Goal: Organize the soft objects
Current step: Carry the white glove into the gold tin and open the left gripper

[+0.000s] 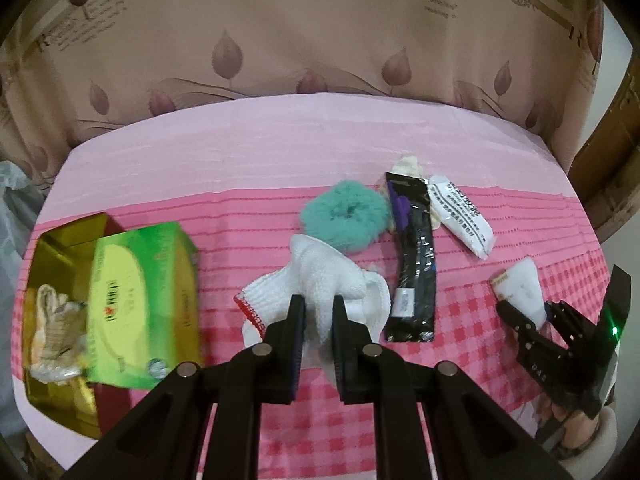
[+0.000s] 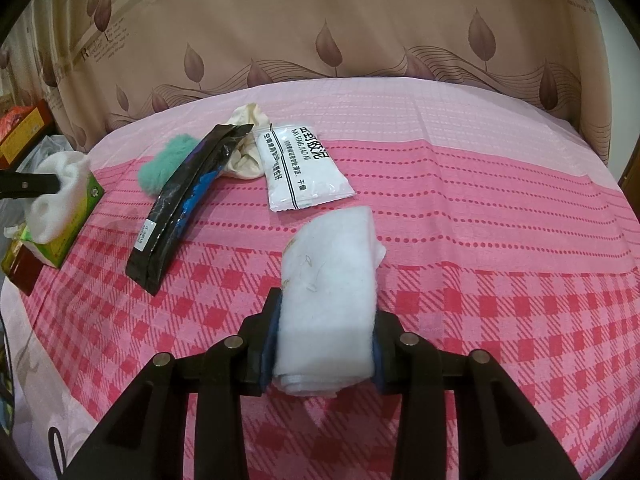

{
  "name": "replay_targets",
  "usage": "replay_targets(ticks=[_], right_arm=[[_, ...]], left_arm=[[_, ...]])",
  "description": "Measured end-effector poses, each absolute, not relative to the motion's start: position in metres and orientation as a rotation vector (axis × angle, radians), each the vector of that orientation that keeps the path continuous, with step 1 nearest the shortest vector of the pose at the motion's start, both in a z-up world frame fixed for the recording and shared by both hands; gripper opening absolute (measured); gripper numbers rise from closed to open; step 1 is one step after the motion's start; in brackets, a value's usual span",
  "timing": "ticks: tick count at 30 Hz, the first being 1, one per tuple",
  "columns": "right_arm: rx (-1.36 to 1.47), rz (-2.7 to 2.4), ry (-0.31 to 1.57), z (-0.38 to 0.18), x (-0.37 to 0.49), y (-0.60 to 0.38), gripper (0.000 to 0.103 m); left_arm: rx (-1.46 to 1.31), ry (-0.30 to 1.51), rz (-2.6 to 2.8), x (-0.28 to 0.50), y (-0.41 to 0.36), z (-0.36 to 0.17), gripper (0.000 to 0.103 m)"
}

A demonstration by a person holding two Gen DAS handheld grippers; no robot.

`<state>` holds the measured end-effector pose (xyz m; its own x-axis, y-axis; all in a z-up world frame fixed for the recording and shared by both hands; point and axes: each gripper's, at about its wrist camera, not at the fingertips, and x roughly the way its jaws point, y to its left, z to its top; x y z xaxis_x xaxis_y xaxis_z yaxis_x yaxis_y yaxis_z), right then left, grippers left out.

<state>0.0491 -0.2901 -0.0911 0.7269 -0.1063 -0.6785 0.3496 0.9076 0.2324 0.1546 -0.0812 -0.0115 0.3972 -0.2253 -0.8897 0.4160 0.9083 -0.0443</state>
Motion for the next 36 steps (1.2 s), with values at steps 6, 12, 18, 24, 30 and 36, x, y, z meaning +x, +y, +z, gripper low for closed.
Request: replay_targets(ticks=[6, 12, 18, 24, 30, 36], right_arm=[[0.355, -0.262, 0.718, -0.091, 0.049, -0.289, 0.036], [0.347, -0.265, 0.721, -0.091, 0.051, -0.288, 0.036], [0.343, -0.268, 0.722, -0.091, 0.051, -0.287, 0.036], [0.339, -0.270, 0.724, -0.092, 0.052, -0.287, 0.036], [0.331, -0.274, 0.726, -0.092, 0.052, -0.286, 0.036], [0.319, -0.277, 0.731, -0.092, 0.055, -0.283, 0.037]], left_arm=[[0.188, 1.059, -0.347, 0.156, -0.043, 0.008, 0.013], [0.178, 1.025, -0.273, 0.165, -0.002, 0.027, 0.013], [0.182, 1.002, -0.197, 0.177, 0.037, 0.038, 0.013], [0.173, 1.012, -0.123, 0.194, 0.071, 0.034, 0.013], [0.170, 1.040, -0.072, 0.219, 0.101, 0.022, 0.013], [0.153, 1.064, -0.042, 0.246, 0.122, 0.005, 0.013]])
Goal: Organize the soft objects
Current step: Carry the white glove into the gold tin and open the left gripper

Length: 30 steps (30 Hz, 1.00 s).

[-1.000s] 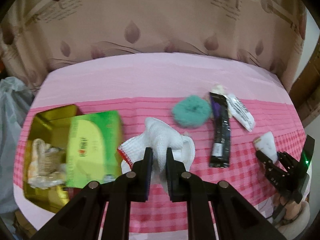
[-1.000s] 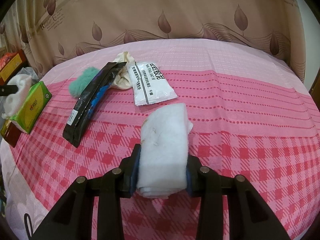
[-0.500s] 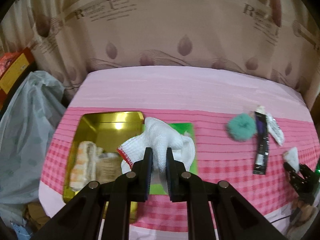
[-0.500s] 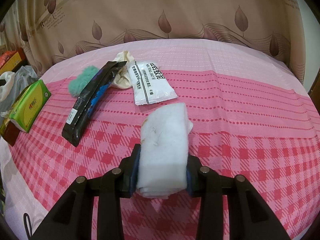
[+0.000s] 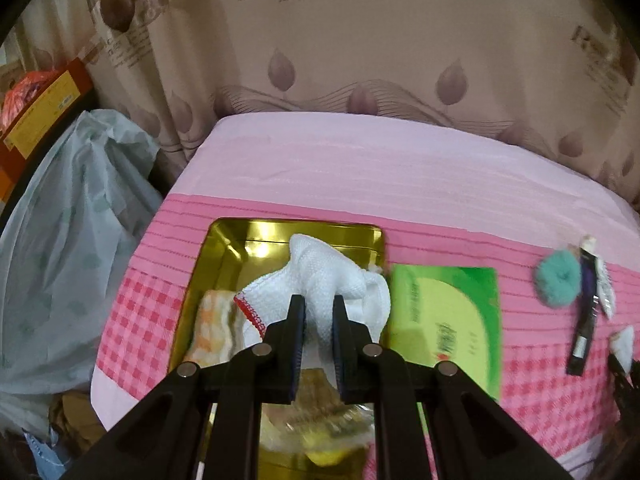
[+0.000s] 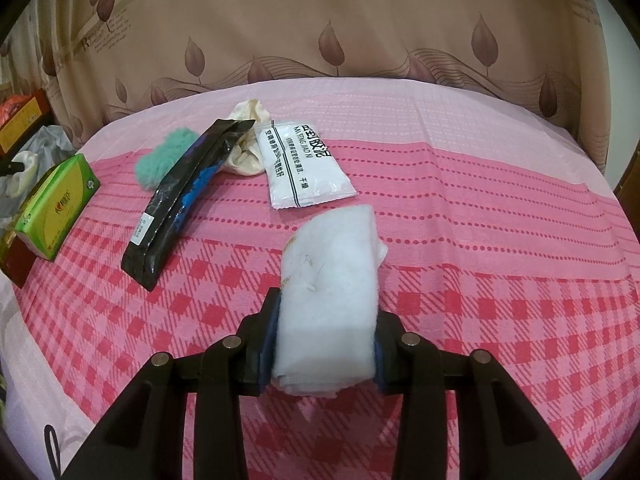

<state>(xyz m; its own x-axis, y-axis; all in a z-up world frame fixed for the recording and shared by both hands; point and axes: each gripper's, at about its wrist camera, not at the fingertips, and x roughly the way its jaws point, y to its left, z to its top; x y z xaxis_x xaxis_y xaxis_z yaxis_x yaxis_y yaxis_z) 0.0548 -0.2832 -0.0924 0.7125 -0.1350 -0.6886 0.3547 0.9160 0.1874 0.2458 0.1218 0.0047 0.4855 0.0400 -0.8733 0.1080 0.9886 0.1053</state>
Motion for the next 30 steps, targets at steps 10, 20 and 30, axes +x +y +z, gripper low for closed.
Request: replay_targets(ticks=[10, 20, 30], right_arm=[[0.304, -0.283, 0.734, -0.094, 0.056, -0.281, 0.038], [0.292, -0.288, 0.738, -0.094, 0.057, -0.279, 0.039], [0.286, -0.290, 0.741, -0.094, 0.058, -0.278, 0.040]], left_arm=[[0.159, 1.112, 0.003, 0.283, 0.140, -0.022, 0.013], [0.158, 1.141, 0.009, 0.294, 0.144, -0.042, 0.021], [0.155, 1.157, 0.013, 0.292, 0.145, -0.040, 0.039]])
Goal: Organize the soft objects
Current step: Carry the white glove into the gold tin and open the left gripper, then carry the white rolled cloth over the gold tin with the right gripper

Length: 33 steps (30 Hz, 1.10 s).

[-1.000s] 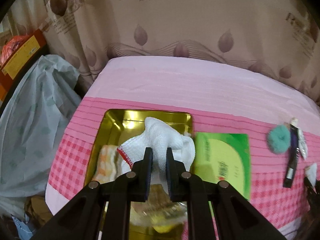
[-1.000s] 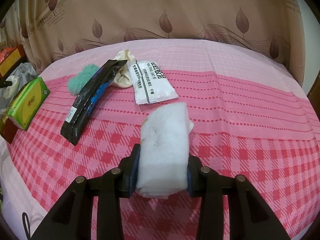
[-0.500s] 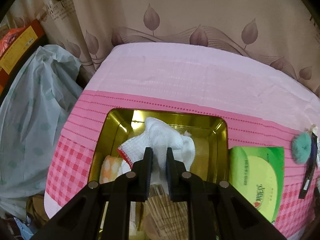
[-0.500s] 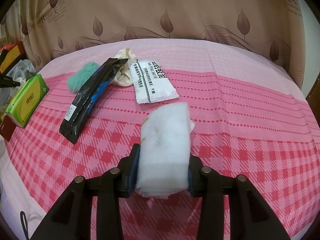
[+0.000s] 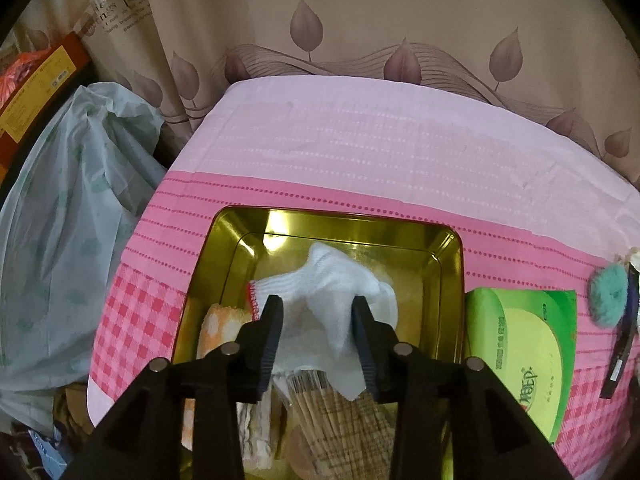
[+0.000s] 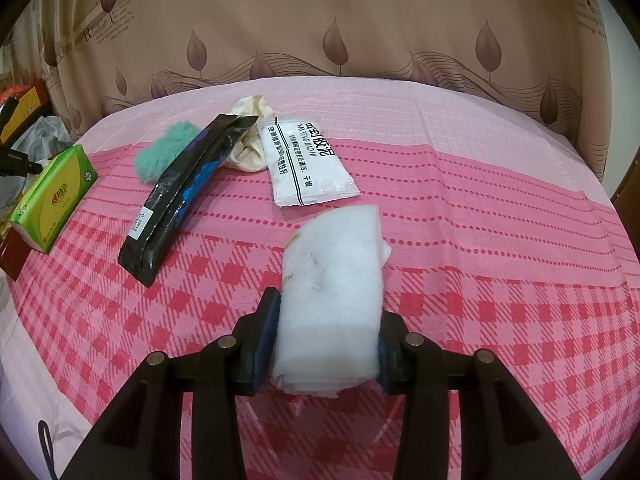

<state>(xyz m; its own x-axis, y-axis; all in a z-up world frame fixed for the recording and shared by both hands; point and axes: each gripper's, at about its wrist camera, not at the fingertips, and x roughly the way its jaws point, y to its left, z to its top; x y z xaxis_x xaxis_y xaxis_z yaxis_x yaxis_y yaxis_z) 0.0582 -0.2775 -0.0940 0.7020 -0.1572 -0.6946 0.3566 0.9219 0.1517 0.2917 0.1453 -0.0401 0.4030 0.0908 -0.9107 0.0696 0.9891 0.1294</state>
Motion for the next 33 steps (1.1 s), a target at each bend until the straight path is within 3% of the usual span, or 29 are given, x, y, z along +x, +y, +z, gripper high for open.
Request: replay_targets(ticks=[4, 15, 24, 33], right_arm=[[0.278, -0.296, 0.745, -0.094, 0.059, -0.277, 0.040], [0.278, -0.297, 0.745, -0.094, 0.060, -0.276, 0.040], [0.271, -0.301, 0.749, -0.094, 0.061, -0.275, 0.040], [0.268, -0.304, 0.749, -0.094, 0.062, -0.273, 0.040]], left_arm=[[0.145, 1.138, 0.007, 0.284, 0.150, -0.029, 0.044], [0.132, 1.006, 0.015, 0.211, 0.167, 0.018, 0.045], [0.163, 0.861, 0.032, 0.138, 0.183, 0.020, 0.045], [0.074, 0.845, 0.055, 0.113, 0.204, 0.003, 0.045]])
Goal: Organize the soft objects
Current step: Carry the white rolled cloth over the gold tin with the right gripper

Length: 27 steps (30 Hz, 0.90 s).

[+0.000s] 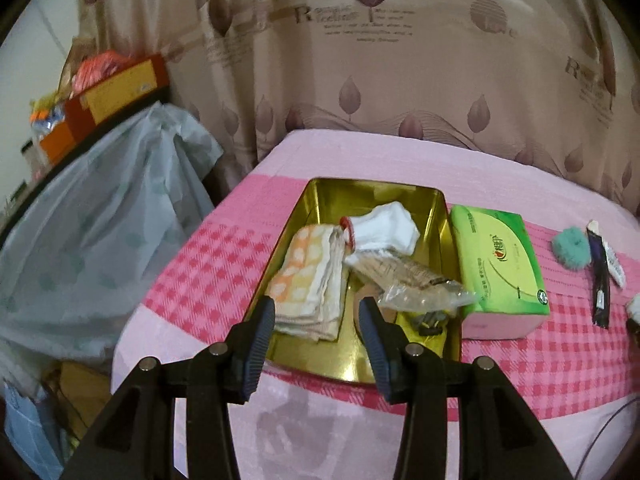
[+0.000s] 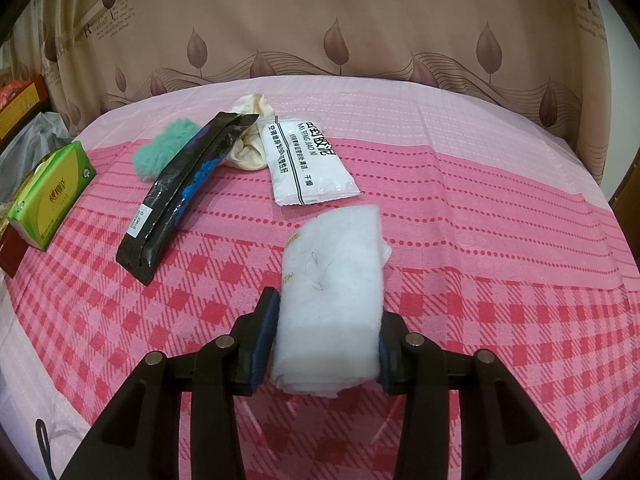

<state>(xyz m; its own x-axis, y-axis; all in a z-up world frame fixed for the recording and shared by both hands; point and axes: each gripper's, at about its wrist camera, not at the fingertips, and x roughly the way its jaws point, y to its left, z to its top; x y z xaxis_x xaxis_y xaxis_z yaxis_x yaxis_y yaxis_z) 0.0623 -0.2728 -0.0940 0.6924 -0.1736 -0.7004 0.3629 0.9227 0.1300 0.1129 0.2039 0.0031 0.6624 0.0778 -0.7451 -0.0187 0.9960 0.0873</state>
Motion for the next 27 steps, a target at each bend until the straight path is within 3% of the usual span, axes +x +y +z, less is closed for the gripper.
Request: replay_targets(ticks=[13, 21, 27], right_arm=[[0.246, -0.315, 0.755, -0.094, 0.062, -0.272, 0.038], [0.222, -0.332, 0.755, -0.092, 0.056, -0.275, 0.027], [0.234, -0.333, 0.753, -0.087, 0.047, -0.279, 0.025]], left_arm=[[-0.016, 0.893, 0.086, 0.109, 0.226, -0.006, 0.045], [-0.026, 0.936, 0.105, 0.113, 0.230, -0.016, 0.045], [-0.031, 0.936, 0.137, 0.113, 0.234, -0.016, 0.045]])
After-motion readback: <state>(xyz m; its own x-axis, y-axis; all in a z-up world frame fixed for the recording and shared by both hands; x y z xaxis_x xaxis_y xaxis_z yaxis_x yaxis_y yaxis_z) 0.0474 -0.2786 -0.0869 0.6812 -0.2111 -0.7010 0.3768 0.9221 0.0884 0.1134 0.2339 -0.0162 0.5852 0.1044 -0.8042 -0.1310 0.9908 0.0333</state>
